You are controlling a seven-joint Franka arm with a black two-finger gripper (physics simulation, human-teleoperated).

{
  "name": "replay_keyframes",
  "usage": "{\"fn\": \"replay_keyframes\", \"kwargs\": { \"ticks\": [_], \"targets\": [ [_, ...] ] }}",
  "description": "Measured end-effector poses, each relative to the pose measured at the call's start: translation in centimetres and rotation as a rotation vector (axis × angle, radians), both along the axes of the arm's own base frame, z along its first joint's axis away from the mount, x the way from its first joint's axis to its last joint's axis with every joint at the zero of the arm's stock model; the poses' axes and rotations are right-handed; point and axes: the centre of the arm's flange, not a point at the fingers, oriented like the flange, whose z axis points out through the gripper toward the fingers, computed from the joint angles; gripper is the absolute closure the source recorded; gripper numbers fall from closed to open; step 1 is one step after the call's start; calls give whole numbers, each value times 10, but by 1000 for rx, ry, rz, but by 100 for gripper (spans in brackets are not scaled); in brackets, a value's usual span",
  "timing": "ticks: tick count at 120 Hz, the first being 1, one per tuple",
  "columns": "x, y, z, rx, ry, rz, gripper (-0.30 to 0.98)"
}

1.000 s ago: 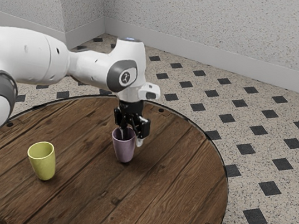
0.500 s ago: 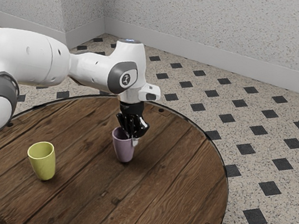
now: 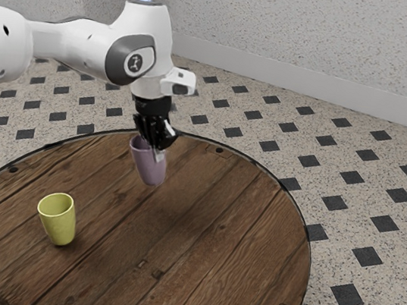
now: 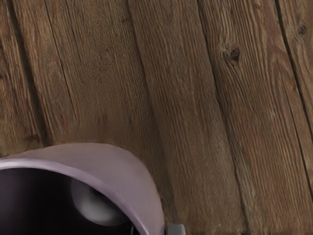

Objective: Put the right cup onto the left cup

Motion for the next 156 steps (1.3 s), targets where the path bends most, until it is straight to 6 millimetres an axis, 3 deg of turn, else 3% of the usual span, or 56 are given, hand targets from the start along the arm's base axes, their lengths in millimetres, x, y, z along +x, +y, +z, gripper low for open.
{"fn": "replay_keyframes", "kwargs": {
  "ticks": [10, 41, 54, 76, 114, 156],
  "targets": [
    [-28, 10, 17, 25, 6, 5, 78],
    [-110, 61, 43, 66, 24, 107, 78],
    [-132, 73, 49, 91, 21, 152, 78],
    [-161, 88, 40, 112, 45, 234, 79],
    [-158, 102, 7, 70, 98, 316, 79],
    [-153, 115, -3, 55, 102, 357, 79]
  ]
}}
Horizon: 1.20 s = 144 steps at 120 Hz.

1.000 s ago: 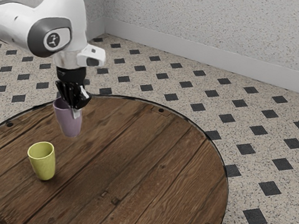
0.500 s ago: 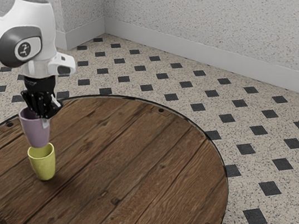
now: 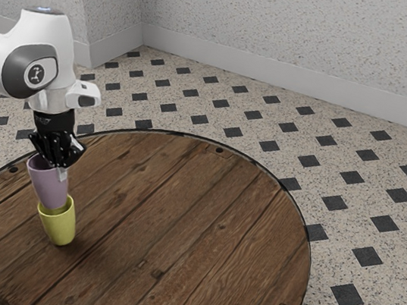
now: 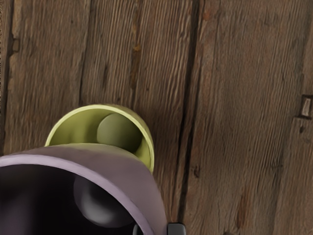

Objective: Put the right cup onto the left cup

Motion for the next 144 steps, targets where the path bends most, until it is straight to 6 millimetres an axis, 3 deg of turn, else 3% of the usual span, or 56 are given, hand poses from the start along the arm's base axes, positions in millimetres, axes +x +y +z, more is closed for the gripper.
{"fn": "replay_keyframes", "kwargs": {
  "ticks": [57, 70, 83, 99, 117, 144],
  "targets": [
    [25, 20, -34, -24, 25, 27, 78],
    [26, 18, -30, -29, 23, 28, 54],
    [25, 14, -17, -28, 15, 29, 33],
    [23, 4, 1, -26, 4, 19, 17],
    [26, -17, 34, -45, -17, -38, 9],
    [50, -72, 95, -14, -41, -206, 3]
  ]
}}
